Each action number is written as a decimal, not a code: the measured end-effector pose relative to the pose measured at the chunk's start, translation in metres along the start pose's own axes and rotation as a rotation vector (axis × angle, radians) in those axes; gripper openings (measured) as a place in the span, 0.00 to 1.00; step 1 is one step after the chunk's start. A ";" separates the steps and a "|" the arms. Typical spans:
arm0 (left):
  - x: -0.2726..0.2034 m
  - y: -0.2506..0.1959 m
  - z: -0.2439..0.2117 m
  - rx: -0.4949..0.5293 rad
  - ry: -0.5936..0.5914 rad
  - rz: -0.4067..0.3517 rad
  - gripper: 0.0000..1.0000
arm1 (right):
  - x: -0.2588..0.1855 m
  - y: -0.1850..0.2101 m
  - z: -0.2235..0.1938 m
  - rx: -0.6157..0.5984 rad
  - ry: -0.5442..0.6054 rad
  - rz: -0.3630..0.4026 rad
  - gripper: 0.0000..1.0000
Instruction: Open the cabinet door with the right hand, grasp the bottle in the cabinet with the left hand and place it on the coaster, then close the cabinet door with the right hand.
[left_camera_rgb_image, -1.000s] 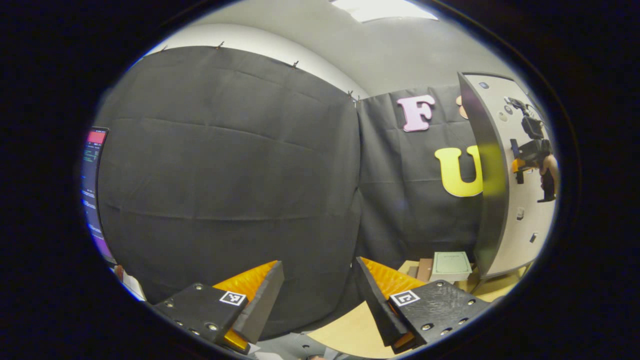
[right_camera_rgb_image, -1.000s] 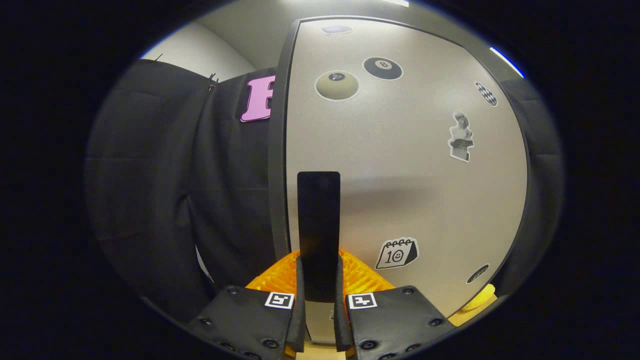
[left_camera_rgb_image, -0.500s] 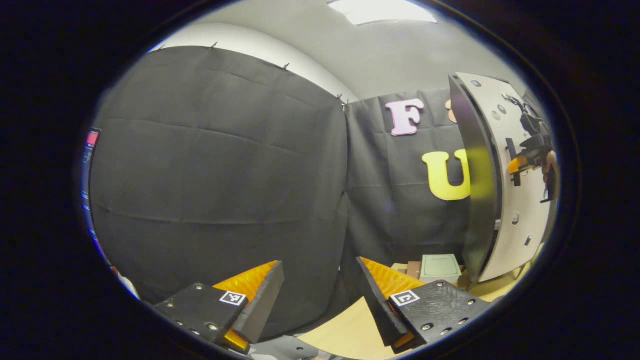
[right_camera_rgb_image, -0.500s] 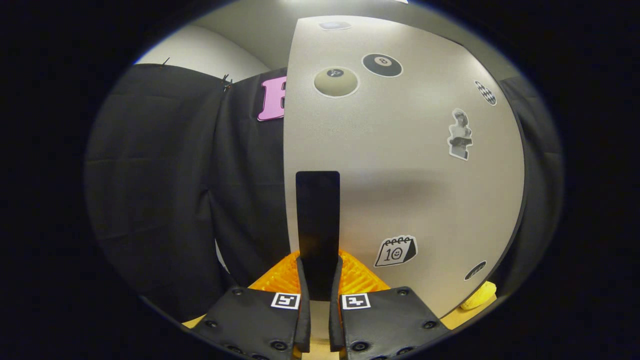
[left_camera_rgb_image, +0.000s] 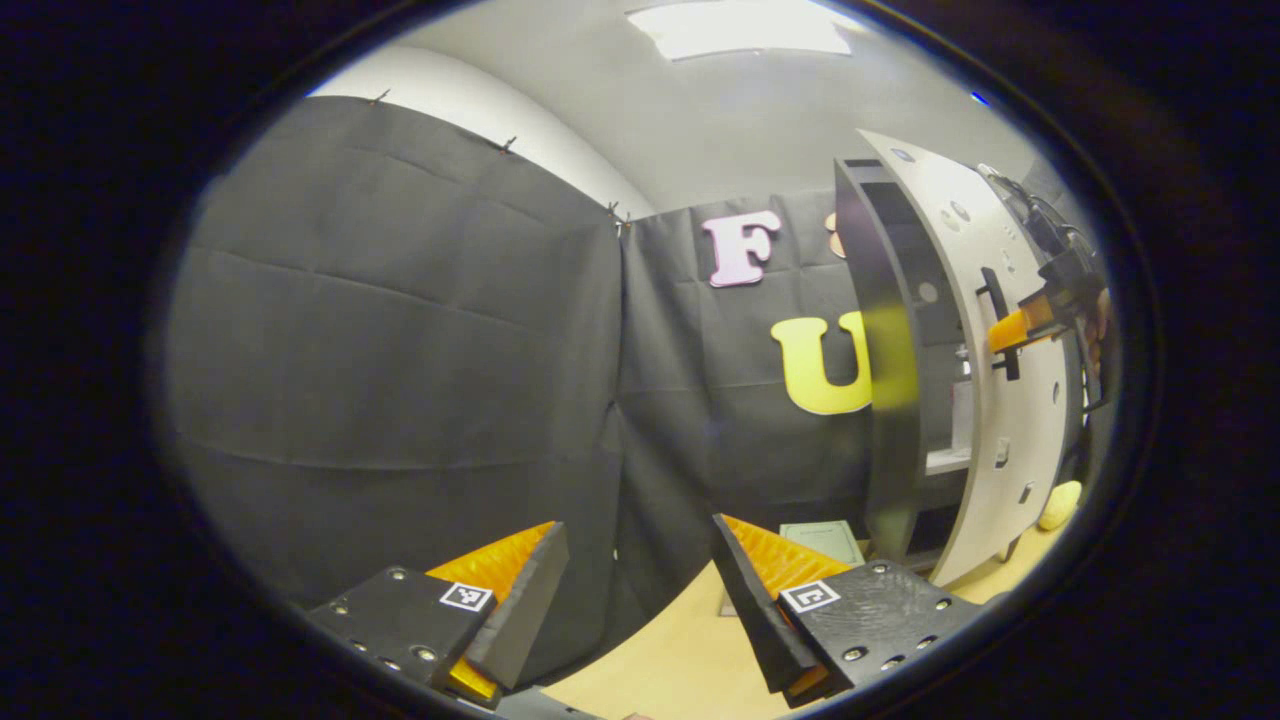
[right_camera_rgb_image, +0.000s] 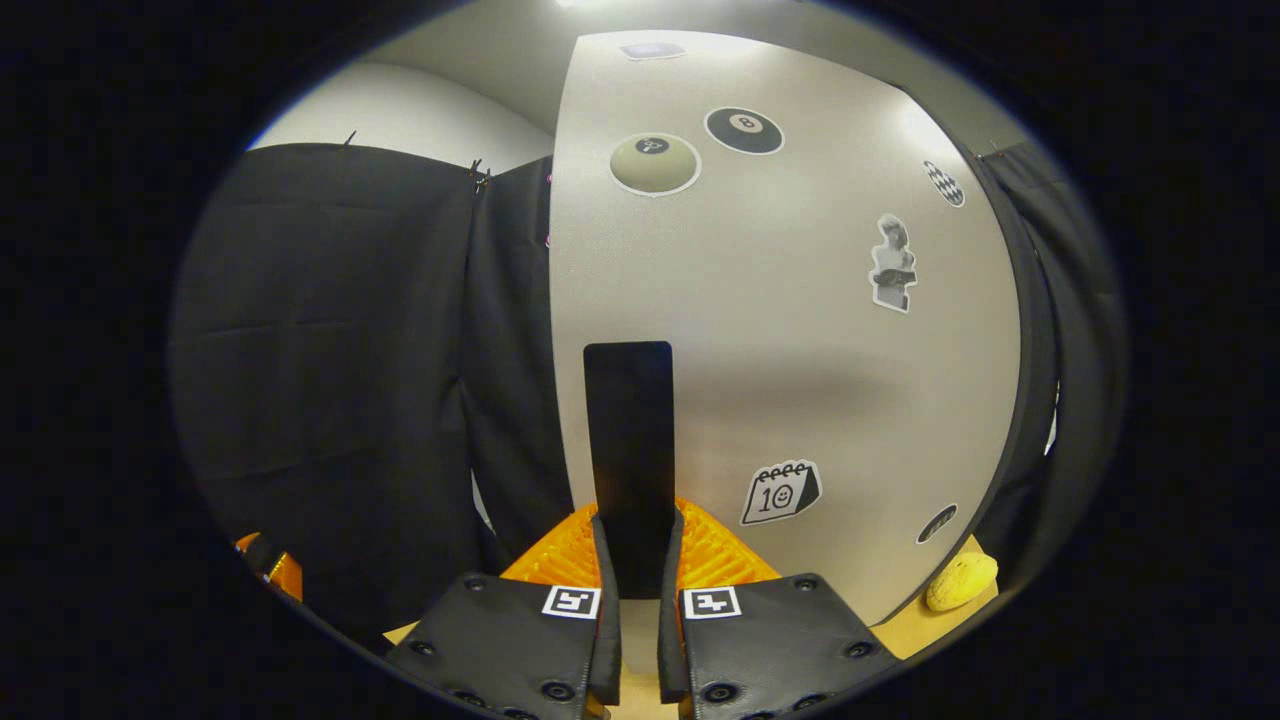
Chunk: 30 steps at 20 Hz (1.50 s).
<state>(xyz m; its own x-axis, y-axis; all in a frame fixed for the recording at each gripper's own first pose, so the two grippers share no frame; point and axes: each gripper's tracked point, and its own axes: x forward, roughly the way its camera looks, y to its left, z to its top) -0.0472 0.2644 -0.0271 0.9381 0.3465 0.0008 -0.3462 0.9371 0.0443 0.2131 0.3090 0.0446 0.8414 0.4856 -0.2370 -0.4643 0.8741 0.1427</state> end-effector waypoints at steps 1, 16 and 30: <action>0.003 -0.009 0.001 -0.004 -0.001 -0.020 0.87 | 0.000 -0.001 0.001 0.002 0.003 0.009 0.17; -0.006 -0.202 0.020 -0.044 -0.015 -0.296 0.87 | -0.003 -0.011 0.001 0.014 -0.004 0.216 0.16; -0.040 -0.335 0.028 -0.083 0.011 -0.429 0.87 | -0.007 -0.026 0.002 0.027 0.008 0.251 0.16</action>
<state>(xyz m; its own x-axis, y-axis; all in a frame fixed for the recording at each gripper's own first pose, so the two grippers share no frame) 0.0319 -0.0650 -0.0139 0.9971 -0.0748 -0.0108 0.0743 0.9964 -0.0418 0.2199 0.2830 0.0441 0.6985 0.6876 -0.1982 -0.6509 0.7255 0.2234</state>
